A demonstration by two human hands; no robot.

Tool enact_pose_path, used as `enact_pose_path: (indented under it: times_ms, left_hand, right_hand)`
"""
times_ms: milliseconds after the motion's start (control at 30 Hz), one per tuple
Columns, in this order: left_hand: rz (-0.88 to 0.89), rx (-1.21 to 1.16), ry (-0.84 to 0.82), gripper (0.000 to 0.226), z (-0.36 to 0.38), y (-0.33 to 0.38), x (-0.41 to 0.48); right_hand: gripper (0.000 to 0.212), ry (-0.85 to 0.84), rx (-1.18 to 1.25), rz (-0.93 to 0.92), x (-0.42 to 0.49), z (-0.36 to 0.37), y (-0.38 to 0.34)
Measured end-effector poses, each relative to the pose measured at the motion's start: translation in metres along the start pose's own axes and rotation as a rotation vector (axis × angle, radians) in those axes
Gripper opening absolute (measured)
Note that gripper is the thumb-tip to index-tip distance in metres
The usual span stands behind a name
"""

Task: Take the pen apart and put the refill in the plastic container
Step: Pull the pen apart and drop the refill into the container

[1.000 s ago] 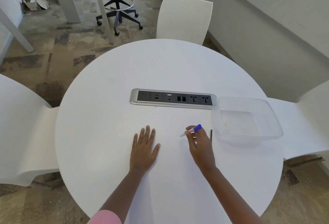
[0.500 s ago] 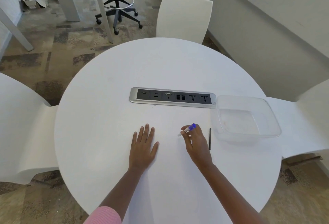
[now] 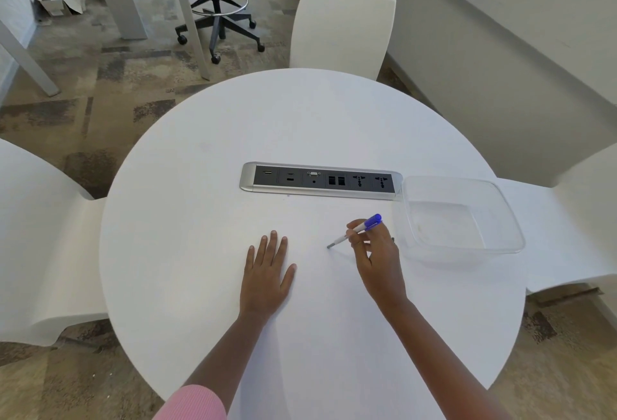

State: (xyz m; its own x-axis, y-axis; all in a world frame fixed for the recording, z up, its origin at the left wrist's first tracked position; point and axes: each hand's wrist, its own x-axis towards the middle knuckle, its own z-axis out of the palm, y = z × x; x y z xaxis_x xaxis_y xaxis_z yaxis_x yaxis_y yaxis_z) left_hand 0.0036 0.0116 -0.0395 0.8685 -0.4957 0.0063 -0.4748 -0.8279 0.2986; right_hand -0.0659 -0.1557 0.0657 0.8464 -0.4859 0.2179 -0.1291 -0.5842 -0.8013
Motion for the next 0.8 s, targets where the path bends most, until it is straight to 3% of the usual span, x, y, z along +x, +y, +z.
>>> enact_pose_path:
  times_ms: [400,800]
  left_hand:
    - [0.007,0.012,0.002,0.057,-0.003,0.000,-0.001]
    - [-0.002,-0.019,0.009,0.060,-0.001,0.000,-0.002]
  right_hand:
    - [0.012,0.098,0.170,0.056,0.028,-0.022,-0.026]
    - [0.022,-0.279,-0.296,0.305,0.019,0.009,0.026]
